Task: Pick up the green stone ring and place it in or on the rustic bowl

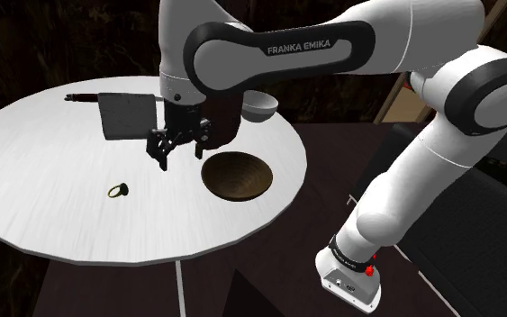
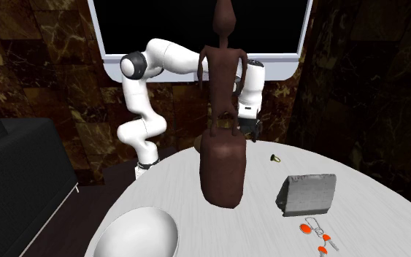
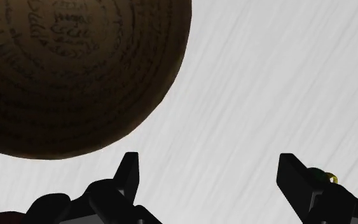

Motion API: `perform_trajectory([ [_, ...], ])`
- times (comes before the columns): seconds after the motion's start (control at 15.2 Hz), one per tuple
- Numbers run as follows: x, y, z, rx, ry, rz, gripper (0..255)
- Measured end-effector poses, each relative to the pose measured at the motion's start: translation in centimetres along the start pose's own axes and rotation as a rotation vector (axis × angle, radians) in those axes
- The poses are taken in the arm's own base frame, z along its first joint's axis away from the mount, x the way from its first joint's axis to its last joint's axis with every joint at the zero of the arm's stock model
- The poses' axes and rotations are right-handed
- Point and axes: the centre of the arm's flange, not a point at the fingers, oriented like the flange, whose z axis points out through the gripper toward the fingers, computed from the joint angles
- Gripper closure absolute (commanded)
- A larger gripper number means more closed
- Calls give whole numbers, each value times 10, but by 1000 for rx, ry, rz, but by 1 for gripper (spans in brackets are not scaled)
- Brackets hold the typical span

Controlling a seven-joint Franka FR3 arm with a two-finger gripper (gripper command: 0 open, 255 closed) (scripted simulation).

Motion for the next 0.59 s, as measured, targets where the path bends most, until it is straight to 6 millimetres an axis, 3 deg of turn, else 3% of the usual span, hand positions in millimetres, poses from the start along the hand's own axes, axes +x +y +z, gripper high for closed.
perform_trajectory([
  [0.59, 58, -98, 29, 13, 12, 78, 0],
])
